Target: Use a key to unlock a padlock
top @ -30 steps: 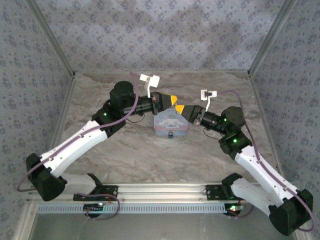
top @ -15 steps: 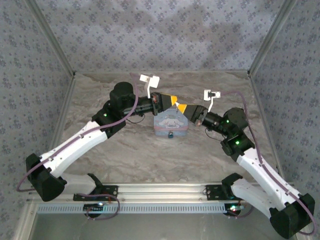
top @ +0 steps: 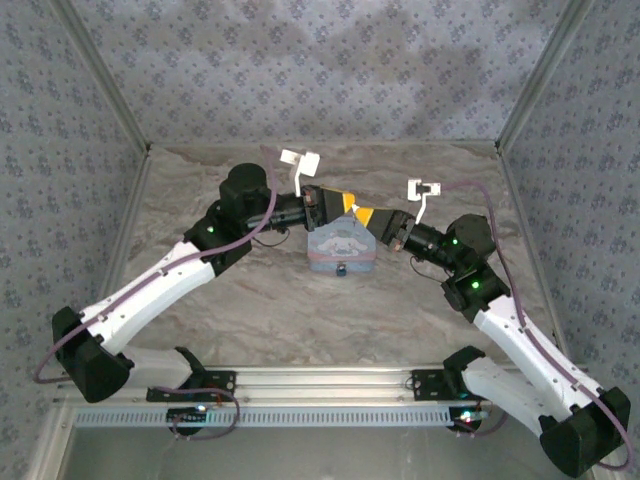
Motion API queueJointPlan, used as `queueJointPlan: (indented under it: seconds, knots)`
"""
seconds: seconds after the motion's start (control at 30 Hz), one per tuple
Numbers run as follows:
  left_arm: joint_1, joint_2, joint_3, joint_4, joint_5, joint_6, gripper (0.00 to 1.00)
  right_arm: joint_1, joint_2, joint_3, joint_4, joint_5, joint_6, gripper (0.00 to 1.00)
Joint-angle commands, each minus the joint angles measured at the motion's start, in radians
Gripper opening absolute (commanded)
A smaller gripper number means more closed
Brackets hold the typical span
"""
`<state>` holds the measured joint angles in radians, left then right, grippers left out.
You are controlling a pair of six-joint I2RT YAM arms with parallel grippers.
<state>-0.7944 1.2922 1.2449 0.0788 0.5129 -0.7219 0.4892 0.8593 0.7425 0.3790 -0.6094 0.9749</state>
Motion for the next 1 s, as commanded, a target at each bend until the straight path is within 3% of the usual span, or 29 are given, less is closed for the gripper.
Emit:
queueJointPlan:
  seconds: [0.0,0.03,0.17,0.3,0.33,0.47,0.53,0.6,0.7,0.77,0.97]
  knots:
    - [-0.012,0.020,0.042,-0.005,0.040,0.012,0.05,-0.003,-0.003,0.039,0.008,0.002,-0.015,0.00]
    - [-0.015,0.023,0.045,-0.007,0.042,0.013,0.00,-0.003,-0.003,0.040,0.008,0.000,-0.015,0.00]
    - [-0.017,0.025,0.047,-0.006,0.036,0.015,0.00,-0.006,-0.006,0.043,0.002,0.001,-0.013,0.00]
    - [-0.017,0.024,0.047,-0.007,0.020,0.015,0.00,-0.006,-0.005,0.046,0.021,0.000,-0.001,0.19]
    - [-0.018,0.024,0.044,-0.007,0.019,0.013,0.00,-0.005,-0.003,0.046,0.029,-0.005,0.002,0.19]
    - [-0.018,0.018,0.038,-0.001,0.011,0.012,0.00,-0.004,-0.001,0.043,0.030,-0.009,0.005,0.18]
    - [-0.018,0.014,0.034,0.002,0.007,0.011,0.00,-0.003,-0.001,0.042,0.031,-0.009,0.007,0.09]
    - [-0.018,0.010,0.031,0.004,0.000,0.009,0.00,-0.004,-0.002,0.038,0.032,-0.006,0.009,0.06]
    - [-0.016,0.003,0.025,0.007,-0.013,0.008,0.00,-0.004,-0.006,0.029,0.039,-0.009,0.015,0.09]
    - [-0.015,-0.001,0.019,0.006,-0.020,0.008,0.00,-0.004,-0.008,0.027,0.040,-0.011,0.019,0.18]
    - [-0.011,-0.006,0.011,0.015,-0.025,0.000,0.00,-0.003,-0.012,0.021,0.043,-0.013,0.022,0.17]
